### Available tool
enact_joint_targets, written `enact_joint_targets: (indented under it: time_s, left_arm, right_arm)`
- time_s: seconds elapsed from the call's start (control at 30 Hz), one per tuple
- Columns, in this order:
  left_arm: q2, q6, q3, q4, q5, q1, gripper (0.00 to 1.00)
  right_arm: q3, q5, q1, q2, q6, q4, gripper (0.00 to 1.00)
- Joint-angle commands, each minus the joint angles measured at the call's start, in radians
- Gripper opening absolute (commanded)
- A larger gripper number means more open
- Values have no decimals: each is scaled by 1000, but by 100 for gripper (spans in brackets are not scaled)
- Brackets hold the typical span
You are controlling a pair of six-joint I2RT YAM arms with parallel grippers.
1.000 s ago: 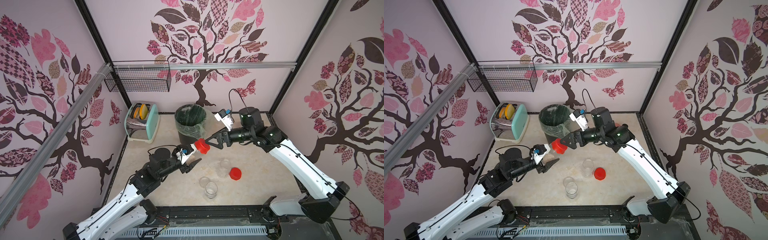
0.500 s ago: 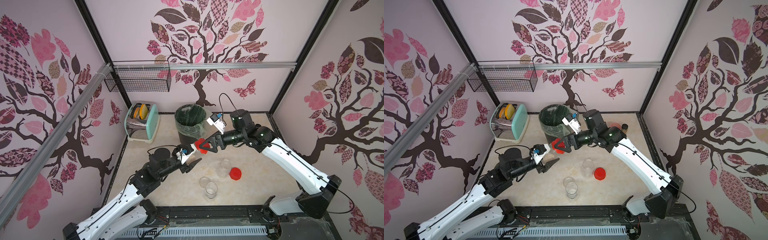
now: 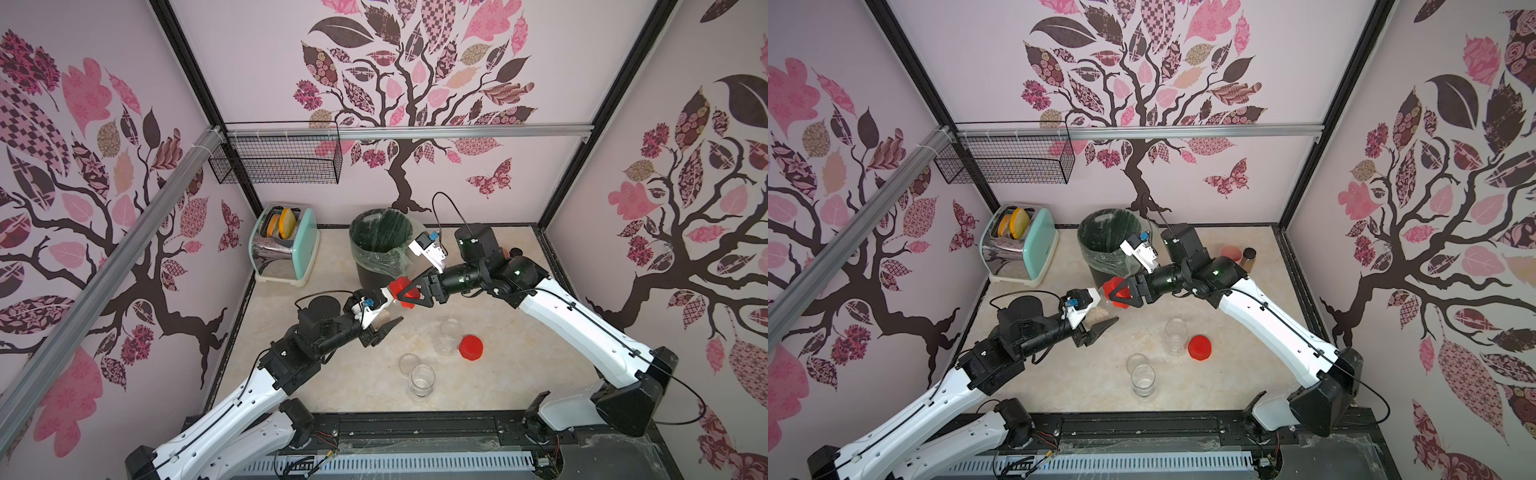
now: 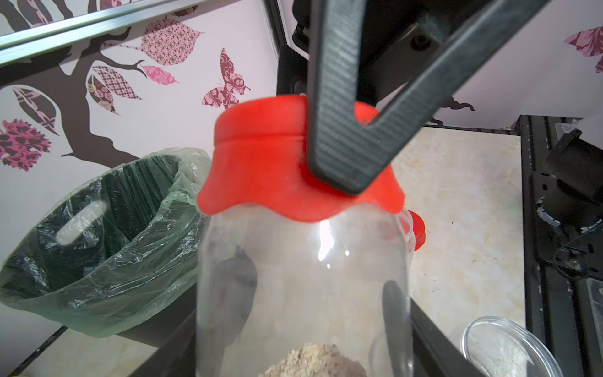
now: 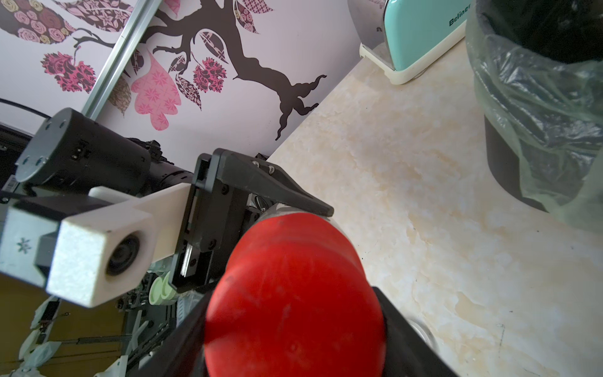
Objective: Empty expired oatmeal from jars
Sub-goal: Unscrew the lid from the jar.
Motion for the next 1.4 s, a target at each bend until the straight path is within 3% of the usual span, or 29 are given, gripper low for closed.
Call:
enact_joint_targets:
  time_s: [0.0,0.33,0.5,0.83,0.9,0.93,1.03,1.37]
  left_arm:
    - [-1,-2,26,59,20,-1,32]
    - [-5,1,28,57,18,0,32]
    - [-27,-7,23,54,24,1,32]
    - [-43,-25,13,48,56,-1,32]
    - [-43,-24,12,47,55,-1,32]
    - [-42,-23,11,46,54,-1,32]
    - [-44,-19,10,45,45,-1,32]
    - [-38,28,-13,62,-68,-1,32]
  right_arm:
    - [12,-70,14,-18,-17,24,59]
    - [39,-104,12,1,-63,16,37]
    - [67,-132,12,12,-166,-25,35]
    - [156,-226,-8,24,-668,-258,38]
    - [149,-227,-18,15,-716,-251,46]
    - [141,-225,-26,10,-722,-234,60]
    - [139,-201,-41,0,-660,-178,98]
    - [161,68,-42,-16,-25,-86,100]
